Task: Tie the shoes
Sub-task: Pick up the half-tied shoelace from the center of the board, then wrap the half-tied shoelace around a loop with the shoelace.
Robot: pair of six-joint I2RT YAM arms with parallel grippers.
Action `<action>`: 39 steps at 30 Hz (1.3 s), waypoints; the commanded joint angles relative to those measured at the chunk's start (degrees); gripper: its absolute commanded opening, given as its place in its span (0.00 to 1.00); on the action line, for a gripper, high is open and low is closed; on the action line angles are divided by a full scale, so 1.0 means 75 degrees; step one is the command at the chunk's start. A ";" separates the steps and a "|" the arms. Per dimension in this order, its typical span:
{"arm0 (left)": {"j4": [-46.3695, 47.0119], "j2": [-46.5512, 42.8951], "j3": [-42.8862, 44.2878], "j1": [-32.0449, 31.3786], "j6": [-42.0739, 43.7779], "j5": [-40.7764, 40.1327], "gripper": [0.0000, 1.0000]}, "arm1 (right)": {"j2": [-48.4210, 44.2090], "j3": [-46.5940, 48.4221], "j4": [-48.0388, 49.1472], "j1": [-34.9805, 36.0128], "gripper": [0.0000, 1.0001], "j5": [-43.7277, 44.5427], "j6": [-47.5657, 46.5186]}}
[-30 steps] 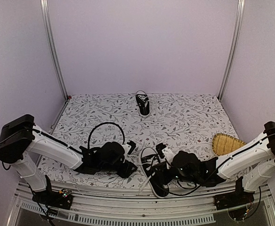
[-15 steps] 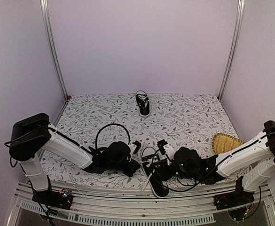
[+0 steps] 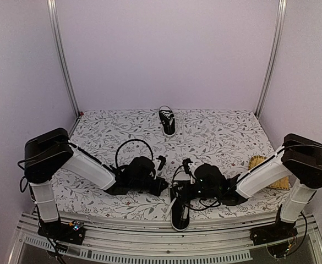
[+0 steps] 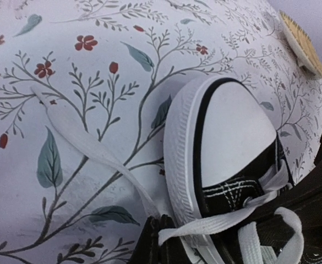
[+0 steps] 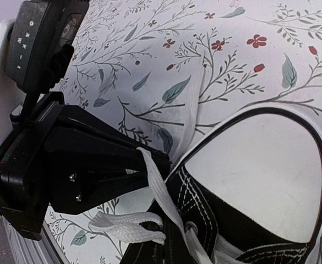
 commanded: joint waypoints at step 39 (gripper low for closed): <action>-0.3682 -0.2942 0.0269 -0.1219 -0.1799 0.1361 0.00 | -0.0472 0.1072 -0.0766 -0.0869 0.02 -0.2080 -0.0879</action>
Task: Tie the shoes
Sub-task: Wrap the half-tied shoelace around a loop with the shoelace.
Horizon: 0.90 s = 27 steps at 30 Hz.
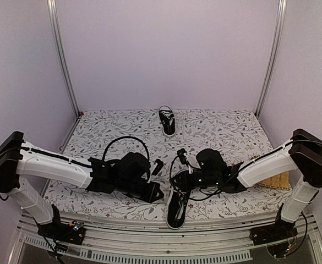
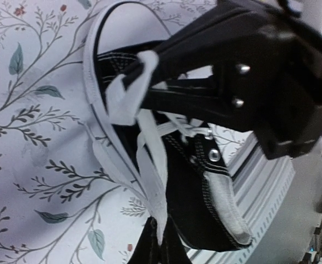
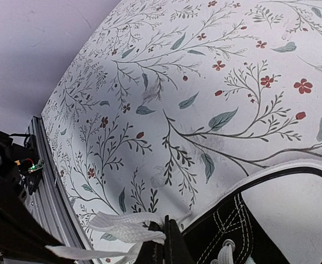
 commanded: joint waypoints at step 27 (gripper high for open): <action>0.0981 0.0373 0.0990 -0.1170 -0.0482 0.0614 0.51 | -0.0058 0.0406 0.0068 -0.0121 0.02 -0.0224 0.0121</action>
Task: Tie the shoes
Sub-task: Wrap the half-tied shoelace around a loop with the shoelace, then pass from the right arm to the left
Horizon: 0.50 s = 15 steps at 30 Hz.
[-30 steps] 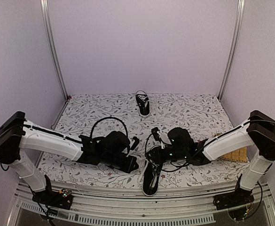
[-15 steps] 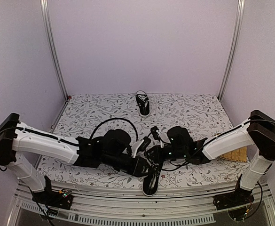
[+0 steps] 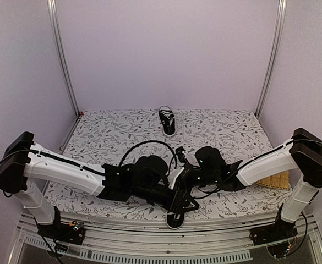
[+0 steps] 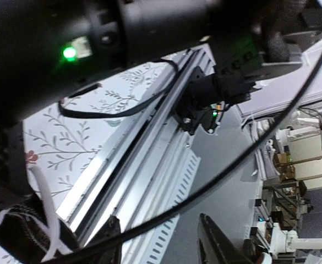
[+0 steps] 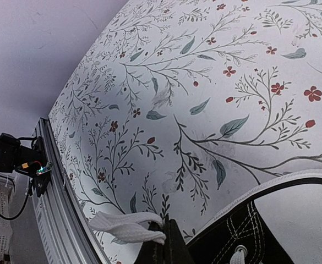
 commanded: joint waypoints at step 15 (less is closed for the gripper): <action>-0.0575 -0.2288 -0.1874 0.1576 0.0731 -0.1897 0.62 | -0.0260 -0.0334 0.0920 -0.0111 0.02 -0.0478 -0.0091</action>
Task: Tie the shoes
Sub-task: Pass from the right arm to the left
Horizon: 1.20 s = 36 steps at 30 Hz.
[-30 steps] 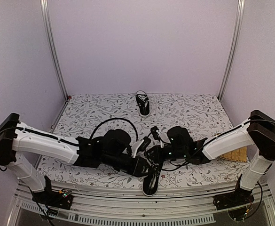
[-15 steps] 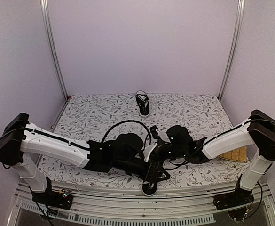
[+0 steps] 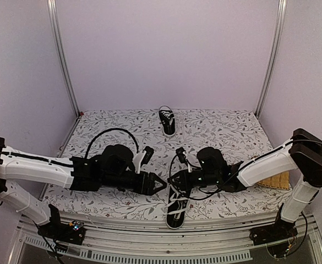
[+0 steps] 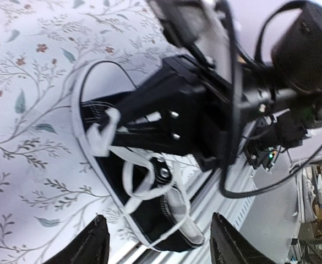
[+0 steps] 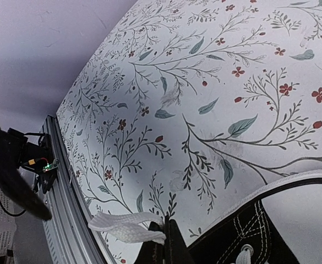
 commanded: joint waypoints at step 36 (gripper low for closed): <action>0.1909 0.1811 0.0328 0.0987 0.0197 0.0856 0.17 | -0.0414 -0.0467 0.0805 -0.0075 0.02 -0.0380 -0.0177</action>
